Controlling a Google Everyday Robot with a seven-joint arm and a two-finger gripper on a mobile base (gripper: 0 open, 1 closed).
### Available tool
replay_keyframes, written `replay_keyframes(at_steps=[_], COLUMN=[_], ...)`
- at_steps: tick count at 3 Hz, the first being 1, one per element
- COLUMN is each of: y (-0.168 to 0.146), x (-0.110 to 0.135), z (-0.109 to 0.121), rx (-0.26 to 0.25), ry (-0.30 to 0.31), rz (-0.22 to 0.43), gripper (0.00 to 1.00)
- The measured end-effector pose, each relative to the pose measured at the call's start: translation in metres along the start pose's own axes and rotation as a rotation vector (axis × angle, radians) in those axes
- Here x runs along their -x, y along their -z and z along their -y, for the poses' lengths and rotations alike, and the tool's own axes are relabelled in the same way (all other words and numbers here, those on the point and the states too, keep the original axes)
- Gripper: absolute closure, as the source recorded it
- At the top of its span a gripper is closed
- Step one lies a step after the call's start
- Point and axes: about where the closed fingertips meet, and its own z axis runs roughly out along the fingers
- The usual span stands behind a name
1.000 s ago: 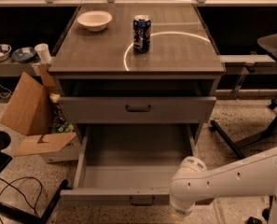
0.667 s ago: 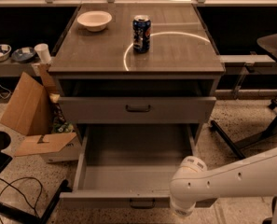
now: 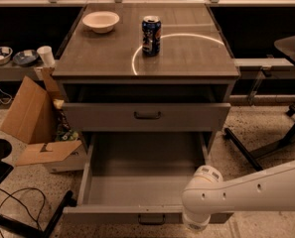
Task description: Open middle drawer
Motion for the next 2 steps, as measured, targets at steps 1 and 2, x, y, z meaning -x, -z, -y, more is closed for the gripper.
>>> replay_keyframes(at_steps=[1,2], y=[0.0044,0.0081], x=[0.0000,0.0000], z=[0.0009,0.0026], rx=[0.000,0.000], ry=[0.000,0.000], rz=[0.000,0.000], gripper=[1.00,1.00])
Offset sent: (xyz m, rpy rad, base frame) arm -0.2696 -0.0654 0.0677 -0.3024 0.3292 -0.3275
